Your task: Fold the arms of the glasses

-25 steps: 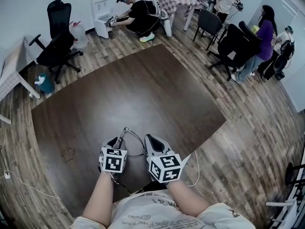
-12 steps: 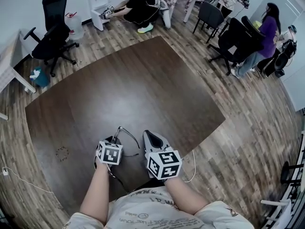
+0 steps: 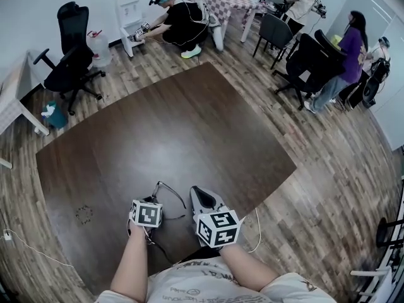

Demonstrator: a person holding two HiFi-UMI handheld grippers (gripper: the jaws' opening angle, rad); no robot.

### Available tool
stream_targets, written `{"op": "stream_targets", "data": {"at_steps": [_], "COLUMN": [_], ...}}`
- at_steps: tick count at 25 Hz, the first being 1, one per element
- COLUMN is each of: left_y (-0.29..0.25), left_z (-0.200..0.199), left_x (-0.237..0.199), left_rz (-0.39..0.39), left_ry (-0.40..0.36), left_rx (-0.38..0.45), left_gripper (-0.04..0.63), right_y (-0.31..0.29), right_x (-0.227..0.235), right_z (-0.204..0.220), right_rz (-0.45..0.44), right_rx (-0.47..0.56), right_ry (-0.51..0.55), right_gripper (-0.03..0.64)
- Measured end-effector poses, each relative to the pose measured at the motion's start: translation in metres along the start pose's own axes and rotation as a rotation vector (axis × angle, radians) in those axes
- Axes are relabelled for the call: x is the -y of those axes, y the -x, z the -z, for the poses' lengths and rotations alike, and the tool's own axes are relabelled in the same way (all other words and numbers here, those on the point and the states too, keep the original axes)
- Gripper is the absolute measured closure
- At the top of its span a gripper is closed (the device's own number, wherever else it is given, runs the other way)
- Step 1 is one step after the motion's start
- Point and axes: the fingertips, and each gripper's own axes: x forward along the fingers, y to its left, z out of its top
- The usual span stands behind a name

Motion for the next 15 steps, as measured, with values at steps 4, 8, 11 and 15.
{"op": "stream_targets", "data": {"at_steps": [4,8,11,15], "left_y": [0.012,0.029,0.044,0.064], "left_z": [-0.008,-0.024,-0.037,-0.050], "left_x": [0.002,0.009,0.012,0.015], "left_rz": [-0.021,-0.023,-0.036,-0.053], "left_ry": [-0.011,-0.029,-0.046,-0.069], "left_rx": [0.035,0.099,0.161,0.258], "left_gripper": [0.548,0.551,0.551,0.552], "right_y": [0.005,0.005,0.003,0.000], "right_x": [-0.002,-0.004,-0.010,-0.025], "right_z": [-0.002,-0.007,-0.013,-0.015], "right_rz": [-0.009,-0.024,-0.053,-0.103], "right_rx": [0.005,0.015,0.021,0.015], "right_ry": [0.008,0.015,0.026,0.058], "right_gripper": [0.601,0.601,0.601,0.600]}}
